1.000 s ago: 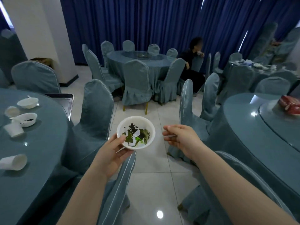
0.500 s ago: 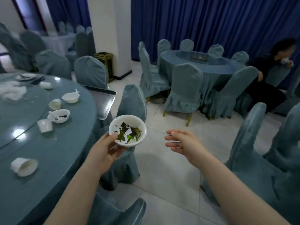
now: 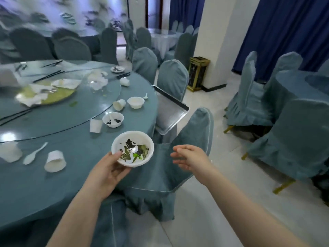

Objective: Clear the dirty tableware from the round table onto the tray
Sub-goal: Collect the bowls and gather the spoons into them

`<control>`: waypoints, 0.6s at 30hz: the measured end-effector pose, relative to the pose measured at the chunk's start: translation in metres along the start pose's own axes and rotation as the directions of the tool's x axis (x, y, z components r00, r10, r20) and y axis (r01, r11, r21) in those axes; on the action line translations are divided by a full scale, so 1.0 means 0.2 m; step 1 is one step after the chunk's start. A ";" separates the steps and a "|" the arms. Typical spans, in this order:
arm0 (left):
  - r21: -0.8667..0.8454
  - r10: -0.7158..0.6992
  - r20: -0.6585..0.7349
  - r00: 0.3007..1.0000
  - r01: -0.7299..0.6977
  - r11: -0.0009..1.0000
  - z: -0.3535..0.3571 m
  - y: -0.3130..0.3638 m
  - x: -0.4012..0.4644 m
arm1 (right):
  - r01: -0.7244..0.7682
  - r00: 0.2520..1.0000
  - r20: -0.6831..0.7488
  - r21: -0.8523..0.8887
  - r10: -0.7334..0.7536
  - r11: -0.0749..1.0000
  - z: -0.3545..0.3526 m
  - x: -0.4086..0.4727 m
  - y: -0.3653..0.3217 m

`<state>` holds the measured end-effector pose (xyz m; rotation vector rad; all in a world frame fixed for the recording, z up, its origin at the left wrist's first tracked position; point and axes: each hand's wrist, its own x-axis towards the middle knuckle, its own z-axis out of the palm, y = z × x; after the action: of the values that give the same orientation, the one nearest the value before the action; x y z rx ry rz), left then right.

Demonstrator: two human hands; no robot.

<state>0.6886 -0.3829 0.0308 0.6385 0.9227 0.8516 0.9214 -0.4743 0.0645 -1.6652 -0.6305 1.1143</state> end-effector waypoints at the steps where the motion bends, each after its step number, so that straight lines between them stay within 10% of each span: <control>1: -0.025 0.011 -0.028 1.000 -0.012 1.000 0.00 0.01 0.06 | 0.006 0.999 0.036 -0.033 -0.004 0.999 0.02 0.09 -0.01; 18: -0.178 0.072 -0.420 0.905 -0.159 0.971 -0.11 0.22 0.71 | -0.095 0.949 0.283 -0.154 0.136 0.984 0.72 1.31 -0.18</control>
<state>0.7013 -0.2366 -0.0044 0.3357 1.1623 1.2029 0.9114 -0.1837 -0.0113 -1.6854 -0.8226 1.4474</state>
